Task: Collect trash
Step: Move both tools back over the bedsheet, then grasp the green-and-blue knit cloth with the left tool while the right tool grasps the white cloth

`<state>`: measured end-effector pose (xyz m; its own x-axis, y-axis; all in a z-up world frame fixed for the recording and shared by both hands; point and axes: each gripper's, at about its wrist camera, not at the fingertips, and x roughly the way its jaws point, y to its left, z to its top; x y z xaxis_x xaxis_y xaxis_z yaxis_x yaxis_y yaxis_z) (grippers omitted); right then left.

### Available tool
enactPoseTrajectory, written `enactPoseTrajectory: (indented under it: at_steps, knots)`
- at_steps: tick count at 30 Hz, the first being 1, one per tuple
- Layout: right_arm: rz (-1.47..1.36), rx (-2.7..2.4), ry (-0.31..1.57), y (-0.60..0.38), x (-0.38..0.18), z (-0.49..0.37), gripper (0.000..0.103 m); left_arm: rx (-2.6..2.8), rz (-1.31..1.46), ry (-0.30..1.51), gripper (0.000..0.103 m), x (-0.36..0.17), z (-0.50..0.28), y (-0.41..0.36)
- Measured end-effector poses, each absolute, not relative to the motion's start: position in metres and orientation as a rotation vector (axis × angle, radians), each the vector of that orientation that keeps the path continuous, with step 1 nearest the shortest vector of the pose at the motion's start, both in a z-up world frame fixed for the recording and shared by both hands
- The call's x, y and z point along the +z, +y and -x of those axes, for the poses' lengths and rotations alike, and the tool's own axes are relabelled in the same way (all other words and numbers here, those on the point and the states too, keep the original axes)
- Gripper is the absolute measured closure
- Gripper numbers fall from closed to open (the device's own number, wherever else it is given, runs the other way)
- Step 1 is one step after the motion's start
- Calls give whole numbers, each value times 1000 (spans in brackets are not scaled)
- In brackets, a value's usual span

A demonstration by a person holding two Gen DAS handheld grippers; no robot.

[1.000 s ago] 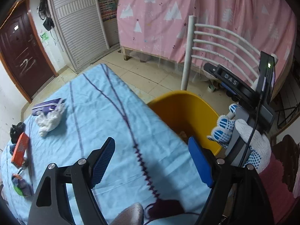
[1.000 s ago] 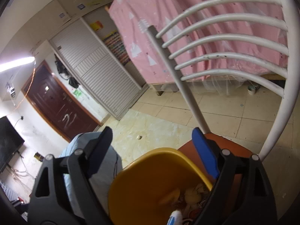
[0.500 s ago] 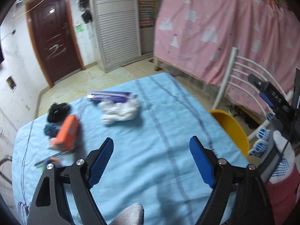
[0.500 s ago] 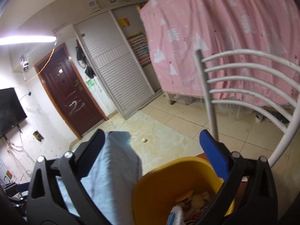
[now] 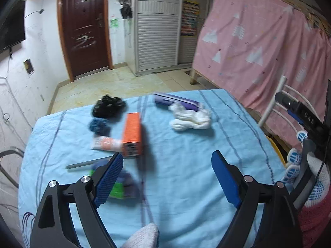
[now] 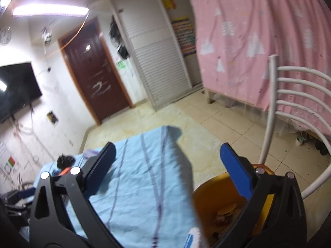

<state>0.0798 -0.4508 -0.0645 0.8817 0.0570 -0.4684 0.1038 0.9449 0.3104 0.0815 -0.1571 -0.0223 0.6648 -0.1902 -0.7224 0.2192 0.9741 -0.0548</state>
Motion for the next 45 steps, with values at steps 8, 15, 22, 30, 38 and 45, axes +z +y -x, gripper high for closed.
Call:
enactPoseTrajectory:
  at_steps: [8, 15, 22, 30, 38, 45]
  knots:
    - [-236, 118, 649, -384, -77, -117, 6, -164, 29, 845, 21, -36, -90, -114]
    - [-148, 185, 730, -337, -86, -140, 6, -147, 59, 885, 20, -53, -97, -91]
    - [-70, 196, 799, -310, -96, -164, 6, -152, 55, 921, 20, -72, -106, -84]
    - [-4, 195, 870, -297, -107, -179, 6, -161, 21, 917, 60, -80, -109, -90]
    - [0, 185, 925, -291, -113, -194, 9, -188, 63, 906, 67, -80, -108, -86]
    - [56, 173, 888, -280, -112, -189, 50, -206, 100, 906, 66, -80, -108, -81]
